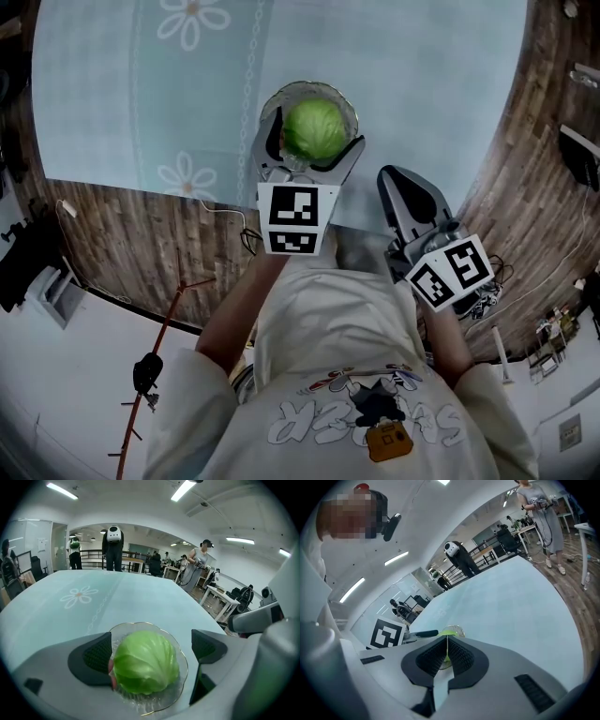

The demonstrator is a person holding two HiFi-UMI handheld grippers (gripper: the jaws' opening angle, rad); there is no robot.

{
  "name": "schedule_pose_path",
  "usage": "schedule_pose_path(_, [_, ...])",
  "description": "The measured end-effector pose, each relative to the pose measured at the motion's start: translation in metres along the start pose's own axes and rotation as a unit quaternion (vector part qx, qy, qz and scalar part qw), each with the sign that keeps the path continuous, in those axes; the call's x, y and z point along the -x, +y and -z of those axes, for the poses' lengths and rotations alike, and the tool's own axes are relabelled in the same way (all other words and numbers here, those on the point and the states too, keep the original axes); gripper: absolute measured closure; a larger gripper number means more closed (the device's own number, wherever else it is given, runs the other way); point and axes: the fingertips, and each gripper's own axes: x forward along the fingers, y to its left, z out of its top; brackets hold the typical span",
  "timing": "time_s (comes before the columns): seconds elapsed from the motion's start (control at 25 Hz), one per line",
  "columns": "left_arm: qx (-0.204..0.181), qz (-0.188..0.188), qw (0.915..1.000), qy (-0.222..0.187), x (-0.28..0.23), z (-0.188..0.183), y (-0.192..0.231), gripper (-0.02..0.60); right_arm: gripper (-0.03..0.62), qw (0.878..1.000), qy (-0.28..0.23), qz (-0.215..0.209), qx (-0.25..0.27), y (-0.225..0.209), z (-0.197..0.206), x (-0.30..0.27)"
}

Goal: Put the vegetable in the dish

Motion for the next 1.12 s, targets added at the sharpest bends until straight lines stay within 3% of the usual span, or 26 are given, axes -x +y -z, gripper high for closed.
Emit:
schedule_pose_path(0.4, [-0.015, 0.026, 0.9994, -0.019, 0.038, -0.01, -0.026, 0.064, 0.568, 0.999, -0.031, 0.009, 0.018, 0.016, -0.008, 0.018])
schedule_pose_path(0.84, [-0.047, 0.082, 0.9951, -0.029, 0.103, -0.012, -0.069, 0.213, 0.568, 0.995, -0.085, 0.013, 0.049, 0.059, -0.03, 0.047])
schedule_pose_path(1.12, [-0.055, 0.078, 0.9939, -0.055, 0.153, -0.021, -0.072, 0.341, 0.568, 0.99, -0.116, 0.017, 0.077, 0.097, -0.042, 0.065])
